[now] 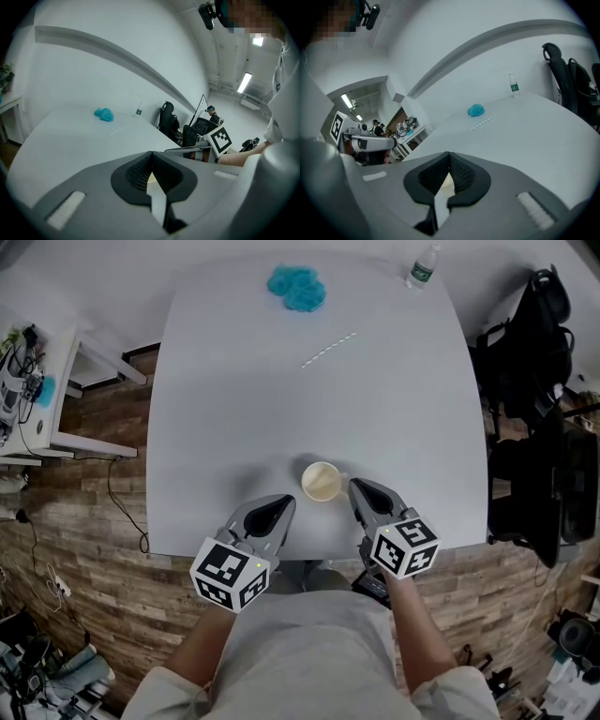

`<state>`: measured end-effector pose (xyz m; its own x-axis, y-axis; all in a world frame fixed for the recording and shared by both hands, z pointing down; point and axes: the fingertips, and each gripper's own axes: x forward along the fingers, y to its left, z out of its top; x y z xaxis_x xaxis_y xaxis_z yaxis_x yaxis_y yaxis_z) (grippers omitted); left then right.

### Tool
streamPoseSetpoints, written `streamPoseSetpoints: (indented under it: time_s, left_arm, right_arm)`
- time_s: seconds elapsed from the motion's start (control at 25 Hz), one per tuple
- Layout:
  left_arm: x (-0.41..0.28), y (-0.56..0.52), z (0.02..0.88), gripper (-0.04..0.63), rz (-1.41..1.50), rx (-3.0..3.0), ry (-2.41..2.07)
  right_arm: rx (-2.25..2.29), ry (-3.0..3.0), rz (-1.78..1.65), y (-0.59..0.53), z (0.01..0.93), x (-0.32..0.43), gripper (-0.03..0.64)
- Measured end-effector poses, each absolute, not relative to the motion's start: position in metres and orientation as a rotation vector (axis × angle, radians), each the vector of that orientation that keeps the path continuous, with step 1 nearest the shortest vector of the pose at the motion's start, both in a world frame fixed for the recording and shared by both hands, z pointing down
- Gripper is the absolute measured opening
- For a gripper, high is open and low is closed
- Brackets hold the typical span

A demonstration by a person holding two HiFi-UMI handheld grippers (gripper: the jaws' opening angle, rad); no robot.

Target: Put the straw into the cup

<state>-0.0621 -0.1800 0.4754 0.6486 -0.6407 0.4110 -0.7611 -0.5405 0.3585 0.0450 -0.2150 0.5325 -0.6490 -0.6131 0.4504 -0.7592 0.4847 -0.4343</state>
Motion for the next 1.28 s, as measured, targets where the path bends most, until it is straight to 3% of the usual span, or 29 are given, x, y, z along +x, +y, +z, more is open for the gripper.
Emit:
streamPoseSetpoints:
  time_s: [1.28]
  left_arm:
    - [-0.051,-0.148,0.436,0.018,0.284,2.401,-1.155]
  right_arm:
    - [1.08,-2.614,0.792,-0.163,0.456,0.042,0.005]
